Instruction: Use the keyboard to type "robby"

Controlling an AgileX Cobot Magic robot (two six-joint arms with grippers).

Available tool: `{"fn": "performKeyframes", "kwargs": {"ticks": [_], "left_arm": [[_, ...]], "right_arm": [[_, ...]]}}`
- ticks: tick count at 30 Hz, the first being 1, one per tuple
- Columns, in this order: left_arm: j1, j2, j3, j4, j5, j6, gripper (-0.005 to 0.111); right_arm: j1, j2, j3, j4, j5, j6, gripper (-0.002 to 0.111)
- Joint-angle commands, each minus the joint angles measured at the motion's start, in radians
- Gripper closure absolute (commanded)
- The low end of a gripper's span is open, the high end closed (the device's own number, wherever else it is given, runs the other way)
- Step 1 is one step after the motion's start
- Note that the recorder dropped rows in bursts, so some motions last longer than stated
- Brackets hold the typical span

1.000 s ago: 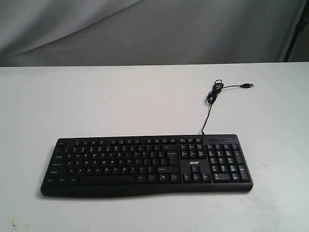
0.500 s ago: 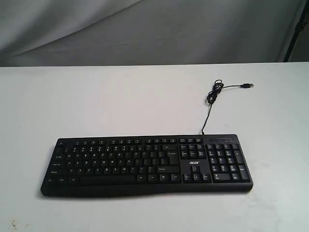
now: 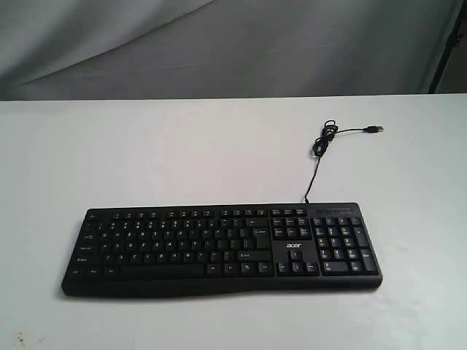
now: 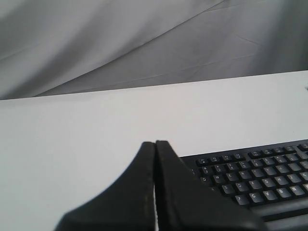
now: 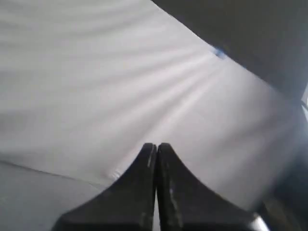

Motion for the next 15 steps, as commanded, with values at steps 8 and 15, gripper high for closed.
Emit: {"fn": "performKeyframes", "kwargs": {"ticks": [8,15], "left_arm": [[-0.006,-0.003,0.004,0.005,-0.006,-0.003,0.107],[-0.006,-0.003,0.004,0.005,-0.006,-0.003,0.107]], "right_arm": [[-0.029,0.525,-0.621,2.013,1.263,-1.484,0.108],[0.087,0.764,-0.487,2.04,1.262,-1.786,0.108]]}}
